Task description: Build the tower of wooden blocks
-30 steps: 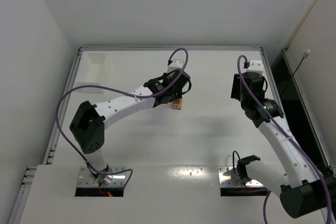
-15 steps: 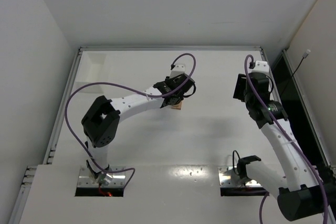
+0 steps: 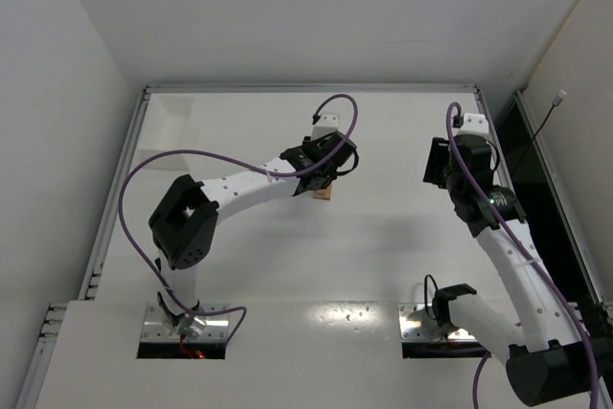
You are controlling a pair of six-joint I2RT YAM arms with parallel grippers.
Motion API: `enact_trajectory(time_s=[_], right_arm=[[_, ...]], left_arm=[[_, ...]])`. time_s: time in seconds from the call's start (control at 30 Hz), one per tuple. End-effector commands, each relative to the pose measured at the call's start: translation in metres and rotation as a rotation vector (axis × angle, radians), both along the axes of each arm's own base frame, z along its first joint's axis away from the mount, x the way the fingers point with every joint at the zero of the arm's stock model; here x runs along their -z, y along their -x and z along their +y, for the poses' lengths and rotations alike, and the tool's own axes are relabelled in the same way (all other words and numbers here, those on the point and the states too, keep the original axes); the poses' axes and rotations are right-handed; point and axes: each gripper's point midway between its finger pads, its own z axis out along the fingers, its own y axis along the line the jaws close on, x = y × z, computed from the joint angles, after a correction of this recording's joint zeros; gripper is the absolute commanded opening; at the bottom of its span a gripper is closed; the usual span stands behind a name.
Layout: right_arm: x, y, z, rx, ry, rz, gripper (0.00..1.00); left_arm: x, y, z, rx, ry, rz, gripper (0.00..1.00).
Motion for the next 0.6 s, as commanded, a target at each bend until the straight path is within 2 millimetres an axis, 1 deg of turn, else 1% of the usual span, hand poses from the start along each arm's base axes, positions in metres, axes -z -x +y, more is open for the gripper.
enact_trajectory(time_s=[0.0, 0.2, 0.23, 0.27, 0.37, 0.4, 0.43, 0.47, 0.5, 0.53, 0.57], right_arm=[[-0.003, -0.003, 0.003, -0.001, -0.033, -0.024, 0.53], [0.000, -0.004, 0.005, -0.010, -0.037, -0.014, 0.53], [0.004, -0.003, 0.005, -0.010, -0.035, -0.005, 0.53], [0.004, -0.003, 0.005, -0.010, -0.035, -0.005, 0.53], [0.004, -0.003, 0.006, -0.018, -0.040, -0.004, 0.53], [0.004, -0.003, 0.006, -0.018, -0.040, -0.004, 0.52], [0.004, -0.003, 0.006, -0.018, -0.040, -0.004, 0.52], [0.004, -0.003, 0.006, -0.018, -0.040, -0.004, 0.52], [0.004, -0.003, 0.006, -0.018, -0.040, -0.004, 0.52], [0.002, -0.005, 0.007, -0.018, -0.042, -0.013, 0.52], [0.002, -0.005, 0.007, -0.018, -0.042, -0.013, 0.52]], left_arm=[[-0.016, -0.008, -0.015, 0.003, 0.053, -0.046, 0.00], [-0.012, -0.009, -0.021, 0.022, 0.051, -0.035, 0.00], [-0.017, -0.011, -0.024, 0.022, 0.065, -0.046, 0.00], [-0.012, -0.012, -0.024, 0.022, 0.057, -0.040, 0.00], [-0.016, -0.013, -0.025, 0.027, 0.057, -0.046, 0.00], [-0.011, -0.013, -0.026, 0.027, 0.050, -0.040, 0.00], [-0.011, -0.013, -0.026, 0.027, 0.050, -0.040, 0.00], [-0.011, -0.013, -0.026, 0.027, 0.050, -0.040, 0.05], [-0.013, -0.013, -0.027, 0.034, 0.054, -0.035, 0.13], [-0.008, -0.013, -0.027, 0.034, 0.047, -0.029, 0.21], [-0.008, -0.013, -0.027, 0.034, 0.047, -0.029, 0.29]])
